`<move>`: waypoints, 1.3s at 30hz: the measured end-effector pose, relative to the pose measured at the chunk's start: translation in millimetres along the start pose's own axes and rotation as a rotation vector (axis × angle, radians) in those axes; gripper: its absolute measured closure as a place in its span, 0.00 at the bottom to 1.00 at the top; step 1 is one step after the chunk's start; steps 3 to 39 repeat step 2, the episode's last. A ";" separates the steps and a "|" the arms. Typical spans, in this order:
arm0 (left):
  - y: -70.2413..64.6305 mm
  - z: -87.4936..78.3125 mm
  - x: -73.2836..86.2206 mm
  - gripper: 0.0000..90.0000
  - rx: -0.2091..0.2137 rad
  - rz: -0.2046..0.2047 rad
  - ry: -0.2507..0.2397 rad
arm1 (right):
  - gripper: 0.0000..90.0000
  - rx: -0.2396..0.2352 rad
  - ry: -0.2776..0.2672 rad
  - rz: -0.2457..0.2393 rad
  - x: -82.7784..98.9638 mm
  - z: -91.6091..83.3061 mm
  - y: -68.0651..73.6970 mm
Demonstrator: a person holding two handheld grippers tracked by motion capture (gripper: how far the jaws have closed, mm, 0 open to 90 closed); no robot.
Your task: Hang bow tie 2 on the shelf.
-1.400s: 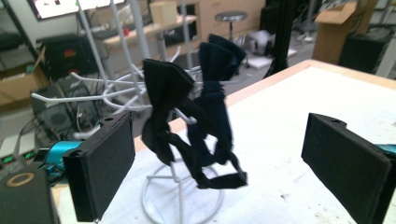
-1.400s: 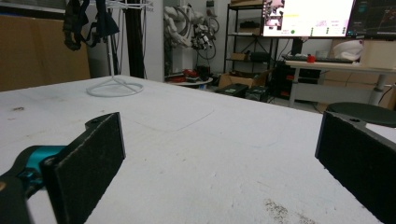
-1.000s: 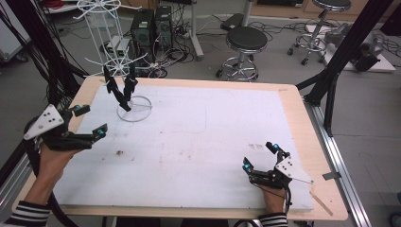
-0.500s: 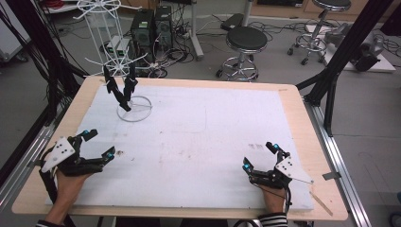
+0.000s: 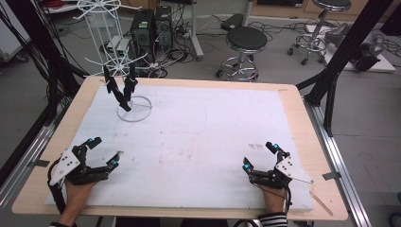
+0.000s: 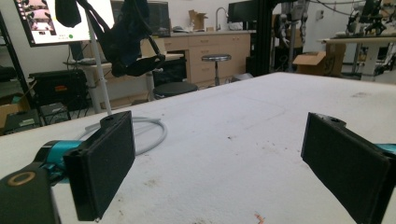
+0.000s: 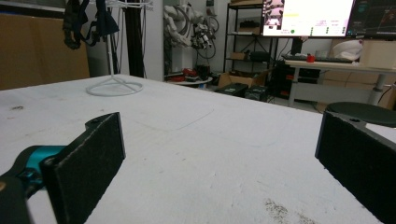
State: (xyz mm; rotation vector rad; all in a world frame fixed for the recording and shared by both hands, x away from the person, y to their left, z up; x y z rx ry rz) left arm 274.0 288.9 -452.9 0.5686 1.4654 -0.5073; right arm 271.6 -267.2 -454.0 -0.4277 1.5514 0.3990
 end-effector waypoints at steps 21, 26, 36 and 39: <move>0.8 -0.4 0.3 0.11 -0.009 -0.013 -0.002 | 0.01 0.003 -0.002 -0.009 0.1 -0.3 1.0; 0.8 -0.4 0.3 0.11 -0.009 -0.013 -0.002 | 0.01 0.003 -0.002 -0.009 0.1 -0.3 1.0; 0.8 -0.4 0.3 0.11 -0.009 -0.013 -0.002 | 0.01 0.003 -0.002 -0.009 0.1 -0.3 1.0; 0.8 -0.4 0.3 0.11 -0.009 -0.013 -0.002 | 0.01 0.003 -0.002 -0.009 0.1 -0.3 1.0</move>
Point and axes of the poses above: each handheld gripper's, and its own axes: z roughly forward along the jaws, x roughly out of its underside, y roughly to its left, the point moved 2 cm from there along z, roughly forward along the jaws, and after that the axes turned 3 degrees about x, right-handed, at the moved point
